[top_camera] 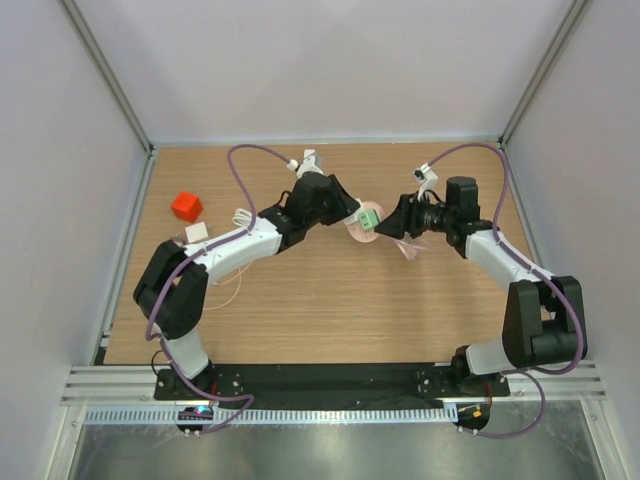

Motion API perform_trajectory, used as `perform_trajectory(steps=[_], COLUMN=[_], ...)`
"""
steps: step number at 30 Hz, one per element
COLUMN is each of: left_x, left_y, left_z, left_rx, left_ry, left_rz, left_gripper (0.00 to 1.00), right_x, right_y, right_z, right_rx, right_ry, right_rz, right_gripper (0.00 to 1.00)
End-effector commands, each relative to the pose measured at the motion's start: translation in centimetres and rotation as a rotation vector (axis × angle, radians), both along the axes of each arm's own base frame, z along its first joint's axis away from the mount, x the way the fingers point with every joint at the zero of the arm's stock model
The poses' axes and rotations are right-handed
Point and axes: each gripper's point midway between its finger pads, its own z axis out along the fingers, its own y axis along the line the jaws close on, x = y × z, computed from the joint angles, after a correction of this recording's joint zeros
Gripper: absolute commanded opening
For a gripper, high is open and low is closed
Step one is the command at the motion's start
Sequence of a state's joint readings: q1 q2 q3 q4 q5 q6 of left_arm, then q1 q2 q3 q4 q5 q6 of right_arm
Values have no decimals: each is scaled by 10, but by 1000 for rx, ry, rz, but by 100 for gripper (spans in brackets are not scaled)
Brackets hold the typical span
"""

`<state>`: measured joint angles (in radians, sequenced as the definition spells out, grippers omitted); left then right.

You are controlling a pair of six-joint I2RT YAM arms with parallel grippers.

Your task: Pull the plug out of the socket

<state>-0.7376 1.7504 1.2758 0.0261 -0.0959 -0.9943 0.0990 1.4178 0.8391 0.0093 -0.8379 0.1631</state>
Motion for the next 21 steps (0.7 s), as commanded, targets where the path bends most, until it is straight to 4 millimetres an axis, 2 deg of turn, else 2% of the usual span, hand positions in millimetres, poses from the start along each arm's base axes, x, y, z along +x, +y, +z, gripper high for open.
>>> perform_trajectory(steps=[1,12,16,21], left_x=[2,1,-1,-4], left_y=[-5,-8,-13,-16], left_z=[63,79,88,103], left_rx=[-113,-272,-342,-432], left_ry=[-132,-87,-68,-58], left_rz=[-8,42,36,35], left_gripper=[0,0,0,0], right_x=[7,9,4,2], right_y=[14,22,26,30], right_z=[30,13,-1,-7], right_rx=[38,3,-34,-57], right_ry=[-92,-62,-36,-34], right_rz=[84,111,141,159], right_gripper=[64,84,86,85])
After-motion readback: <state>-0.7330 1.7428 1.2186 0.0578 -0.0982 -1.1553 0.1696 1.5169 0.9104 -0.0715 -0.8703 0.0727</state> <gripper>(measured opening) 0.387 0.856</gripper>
